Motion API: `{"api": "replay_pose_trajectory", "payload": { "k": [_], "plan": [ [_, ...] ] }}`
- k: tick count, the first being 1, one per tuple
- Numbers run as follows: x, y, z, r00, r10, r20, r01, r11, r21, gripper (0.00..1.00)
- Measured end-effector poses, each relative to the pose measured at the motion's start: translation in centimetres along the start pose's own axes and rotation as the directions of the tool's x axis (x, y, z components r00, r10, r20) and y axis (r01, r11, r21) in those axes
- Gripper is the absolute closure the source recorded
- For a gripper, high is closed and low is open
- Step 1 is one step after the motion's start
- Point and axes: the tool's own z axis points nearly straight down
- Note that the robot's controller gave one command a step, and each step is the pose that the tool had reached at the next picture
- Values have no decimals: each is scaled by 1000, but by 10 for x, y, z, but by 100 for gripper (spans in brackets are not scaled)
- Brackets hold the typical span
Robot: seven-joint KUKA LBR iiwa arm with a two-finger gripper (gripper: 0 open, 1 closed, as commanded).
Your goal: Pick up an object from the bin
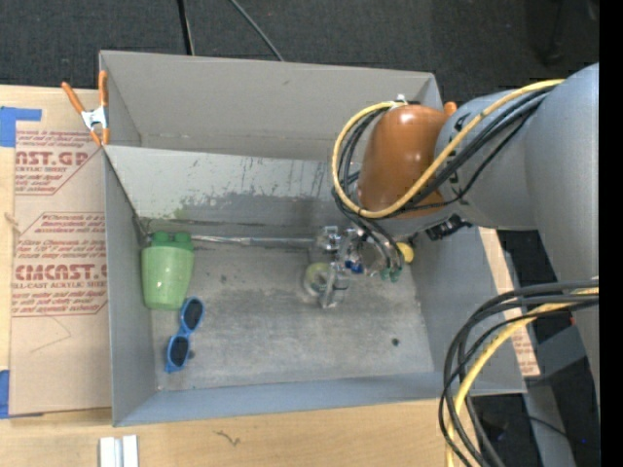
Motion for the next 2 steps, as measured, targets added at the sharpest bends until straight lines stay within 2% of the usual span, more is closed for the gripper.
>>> {"api": "replay_pose_trajectory", "payload": {
  "k": [1, 2],
  "plan": [
    [16, 3, -240, 995, -97, 11, 97, 995, 2, 100],
    [17, 3, -235, 995, -97, 3, 97, 995, 0, 100]
  ]
}}
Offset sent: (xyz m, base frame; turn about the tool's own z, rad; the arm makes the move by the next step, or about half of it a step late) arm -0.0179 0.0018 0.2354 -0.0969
